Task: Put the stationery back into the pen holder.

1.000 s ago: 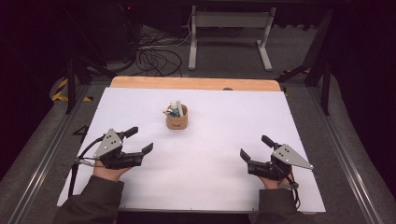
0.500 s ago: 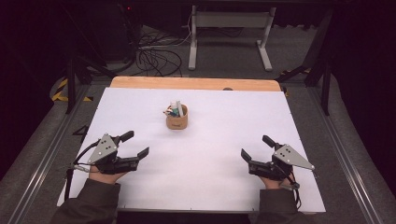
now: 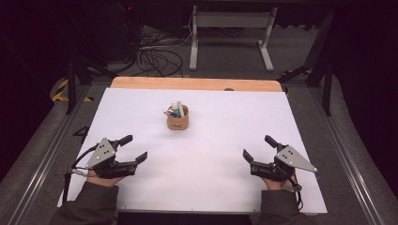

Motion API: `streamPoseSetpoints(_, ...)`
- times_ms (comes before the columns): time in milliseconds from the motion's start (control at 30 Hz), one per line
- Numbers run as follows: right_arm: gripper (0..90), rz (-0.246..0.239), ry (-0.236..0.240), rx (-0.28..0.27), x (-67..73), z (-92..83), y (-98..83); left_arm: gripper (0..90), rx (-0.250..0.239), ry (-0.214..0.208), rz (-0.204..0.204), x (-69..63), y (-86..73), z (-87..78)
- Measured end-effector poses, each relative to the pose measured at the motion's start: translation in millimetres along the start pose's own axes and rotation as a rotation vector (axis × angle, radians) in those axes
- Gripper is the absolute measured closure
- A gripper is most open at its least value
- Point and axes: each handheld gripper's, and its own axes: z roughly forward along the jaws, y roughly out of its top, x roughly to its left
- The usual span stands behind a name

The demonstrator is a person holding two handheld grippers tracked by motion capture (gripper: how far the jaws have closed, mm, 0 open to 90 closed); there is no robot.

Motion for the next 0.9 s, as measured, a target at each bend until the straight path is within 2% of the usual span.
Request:
streamPoseSetpoints(333, 6.7, -0.008, 0.007, 0.002, 1.5, 1.4, -0.5, 19.3, -0.004, -0.004, -0.018, 1.6, -2.1, -0.1)
streamPoseSetpoints(433, 6.8, -0.008, 0.006, 0.001, 1.3, 1.2, -0.4, 19.3, -0.004, -0.001, -0.009, 1.8, -2.1, -0.4)
streamPoseSetpoints(900, 6.8, -0.01, 0.009, -0.002, 1.9, 1.3, -0.4, 19.3, -0.003, -0.005, -0.015, 0.7, -3.1, -0.4)
